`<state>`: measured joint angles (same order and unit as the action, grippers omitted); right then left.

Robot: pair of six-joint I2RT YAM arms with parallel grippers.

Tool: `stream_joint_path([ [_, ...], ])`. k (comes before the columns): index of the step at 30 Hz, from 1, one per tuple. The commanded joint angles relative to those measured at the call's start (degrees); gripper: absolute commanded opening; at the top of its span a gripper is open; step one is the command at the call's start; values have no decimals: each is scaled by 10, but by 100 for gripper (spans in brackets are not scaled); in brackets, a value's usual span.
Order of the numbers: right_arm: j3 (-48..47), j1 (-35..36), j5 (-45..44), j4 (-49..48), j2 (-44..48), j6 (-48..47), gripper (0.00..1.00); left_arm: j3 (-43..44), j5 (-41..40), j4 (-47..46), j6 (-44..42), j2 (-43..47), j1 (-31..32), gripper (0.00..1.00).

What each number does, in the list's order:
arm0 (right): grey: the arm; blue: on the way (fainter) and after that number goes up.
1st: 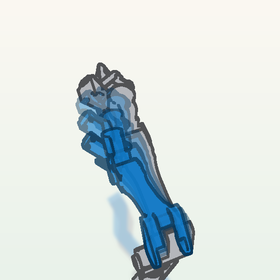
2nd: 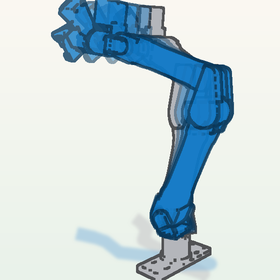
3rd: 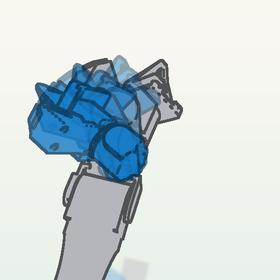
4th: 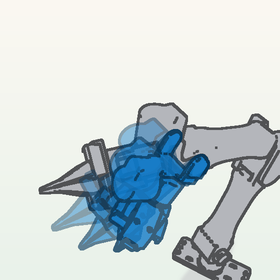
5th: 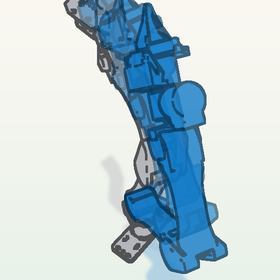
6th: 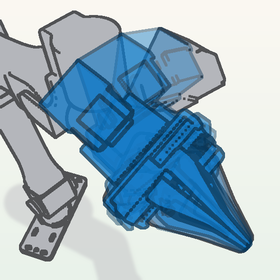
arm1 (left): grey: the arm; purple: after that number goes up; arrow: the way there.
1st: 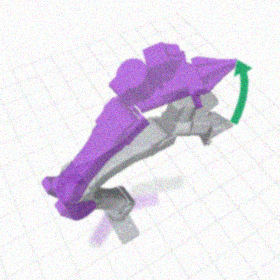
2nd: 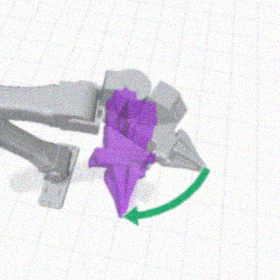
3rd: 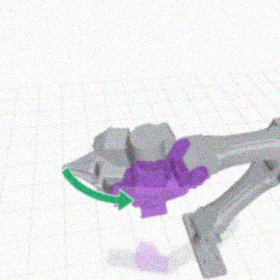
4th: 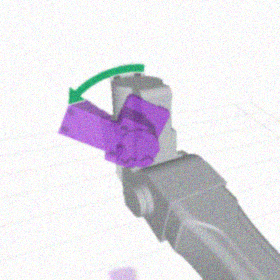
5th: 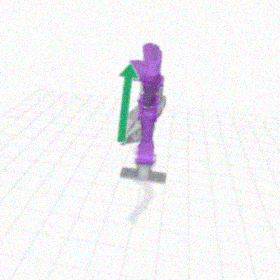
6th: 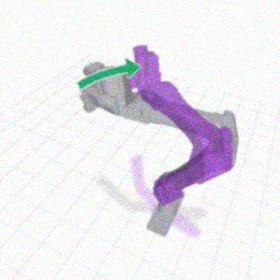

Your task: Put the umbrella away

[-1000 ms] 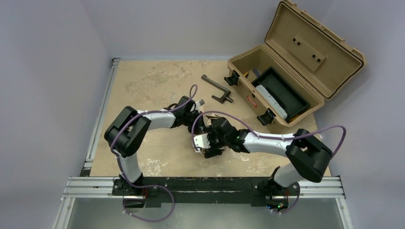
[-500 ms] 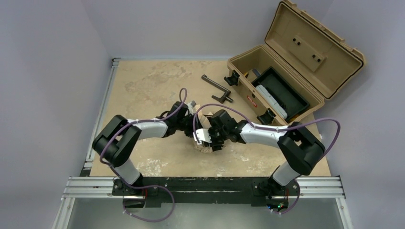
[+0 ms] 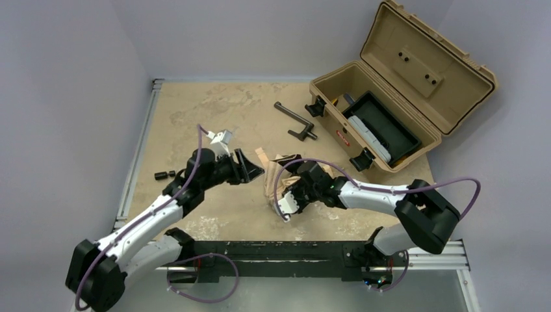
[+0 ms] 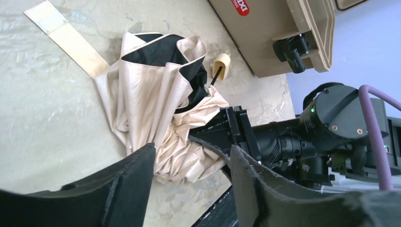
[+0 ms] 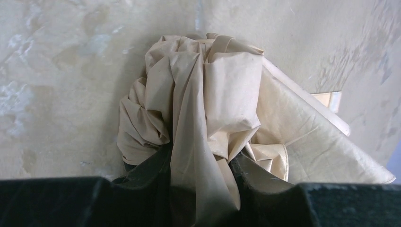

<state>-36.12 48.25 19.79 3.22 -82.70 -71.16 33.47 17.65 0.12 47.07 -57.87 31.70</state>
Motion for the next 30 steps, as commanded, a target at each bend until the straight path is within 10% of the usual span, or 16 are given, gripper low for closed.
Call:
stream_joint_path([
  [1, 35, 17, -5, 65, 19, -142, 7, -110, -52, -59, -33, 102, -2, 71],
  [3, 33, 18, -1, 69, 20, -160, 7, -170, -32, -123, -1, 127, -2, 88],
  [14, -71, 21, 70, 180, -31, -123, 9, -162, -66, -206, -169, -5, 118, 81],
  [25, -76, 21, 84, 180, -25, -90, 8, -80, -61, -238, -162, -206, 118, 85],
  [30, -65, 20, 72, 142, -23, -63, 8, -41, 60, -253, -153, -290, 118, 66],
])
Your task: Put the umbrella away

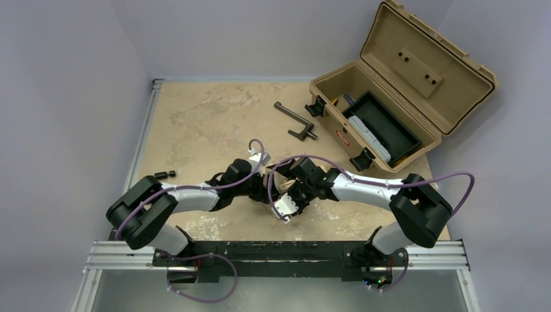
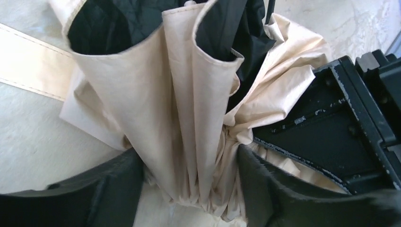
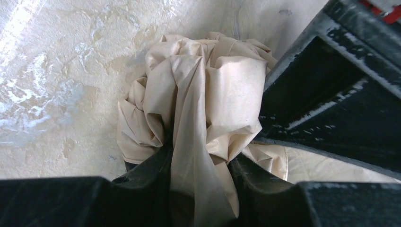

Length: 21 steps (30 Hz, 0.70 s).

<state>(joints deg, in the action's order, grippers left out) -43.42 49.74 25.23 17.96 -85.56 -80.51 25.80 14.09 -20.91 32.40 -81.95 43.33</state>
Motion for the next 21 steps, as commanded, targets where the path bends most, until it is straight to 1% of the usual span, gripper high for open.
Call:
stream_joint_path([
  [1, 11, 5, 11, -17, 6, 37, 8, 36, 115, -47, -2, -63, 2, 58],
  [6, 31, 5, -23, -91, 9, 80, 8, -2, 195, -106, 37, -99, 5, 27],
  [8, 36, 5, -46, -126, 4, 108, 10, -15, 219, -123, 56, -104, 12, 19],
  [11, 28, 5, -67, -141, -13, 133, 17, -12, 246, -124, 68, -113, 33, 10],
  [12, 23, 5, -69, -142, -17, 136, 19, -8, 251, -119, 69, -118, 39, 4],
  [13, 21, 5, -72, -143, -17, 140, 23, -1, 254, -104, 70, -121, 44, 0],
  [14, 18, 6, -73, -146, -15, 146, 27, 4, 259, -92, 69, -124, 47, 0],
  [18, 15, 5, -70, -146, -4, 144, 49, 6, 280, -80, 73, -136, 50, 0],
  [19, 16, 6, -72, -146, -1, 142, 53, 8, 282, -72, 73, -139, 49, 0],
  [21, 13, 5, -72, -141, 0, 138, 54, 12, 281, -54, 73, -144, 50, 0],
])
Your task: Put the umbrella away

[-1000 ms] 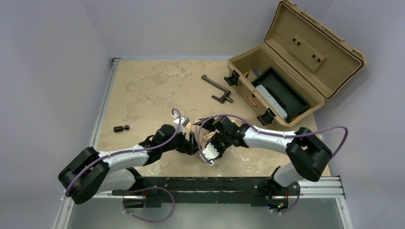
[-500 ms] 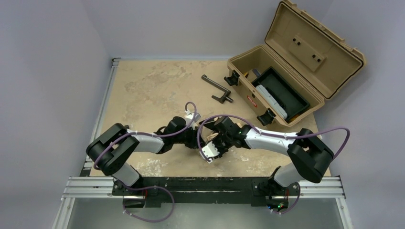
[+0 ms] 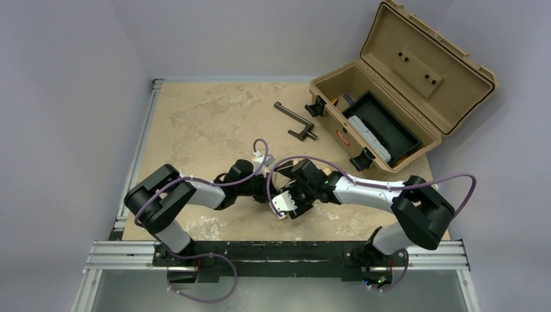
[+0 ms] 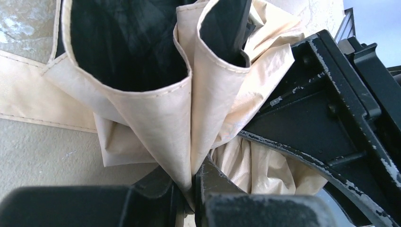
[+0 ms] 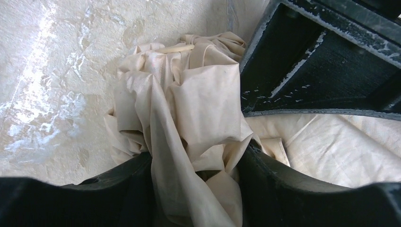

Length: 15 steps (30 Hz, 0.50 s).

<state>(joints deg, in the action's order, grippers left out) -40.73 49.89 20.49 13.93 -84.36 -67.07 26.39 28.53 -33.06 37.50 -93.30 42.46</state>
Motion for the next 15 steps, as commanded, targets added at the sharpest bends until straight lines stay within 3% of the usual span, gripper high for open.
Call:
stream_joint_path([
  [1, -15, 3, -23, -90, -8, 1, 55, 9, 132, 77, 26, -34, 58, 0],
  [3, -10, 4, -4, -83, 13, -4, 55, 17, 122, 100, 31, -45, 51, 0],
  [8, 20, 5, -3, -105, 64, -23, 67, 30, 136, 76, 55, -81, 47, 0],
  [15, 48, 8, -32, -137, 88, -40, 68, 51, 130, 123, 46, -71, 39, 0],
])
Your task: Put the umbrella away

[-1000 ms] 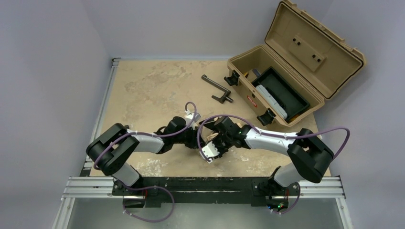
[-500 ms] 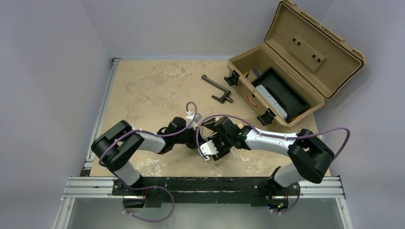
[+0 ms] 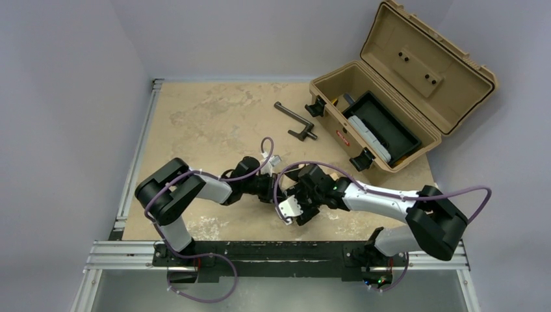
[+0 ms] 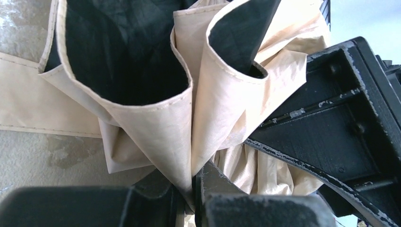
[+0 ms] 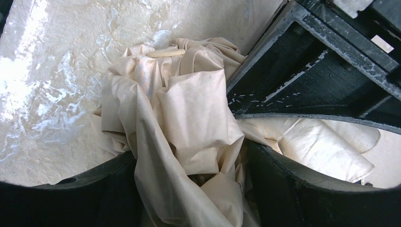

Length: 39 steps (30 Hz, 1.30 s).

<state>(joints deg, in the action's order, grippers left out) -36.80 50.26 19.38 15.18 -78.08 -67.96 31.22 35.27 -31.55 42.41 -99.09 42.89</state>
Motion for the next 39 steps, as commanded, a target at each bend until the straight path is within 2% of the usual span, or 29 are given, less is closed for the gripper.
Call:
stream_joint_path([
  [1, 11, 5, -21, -150, 31, -32, 68, 3, 62, 113, -2, -11, 30, 0],
  [3, 11, 5, -22, -146, 39, -32, 68, 2, 59, 126, -2, -9, 19, 0],
  [8, 17, 9, -25, -143, 49, -29, 78, 3, 51, 151, 1, -7, 0, 0],
  [27, 31, 45, -96, -185, 70, 29, 83, 41, 28, 236, 62, -26, -67, 0],
  [31, 36, 46, -104, -198, 67, 27, 85, 57, 27, 265, 49, -33, -70, 0],
  [39, 29, 47, -63, -165, 97, 27, 85, 86, 31, 314, 13, -52, -84, 0],
])
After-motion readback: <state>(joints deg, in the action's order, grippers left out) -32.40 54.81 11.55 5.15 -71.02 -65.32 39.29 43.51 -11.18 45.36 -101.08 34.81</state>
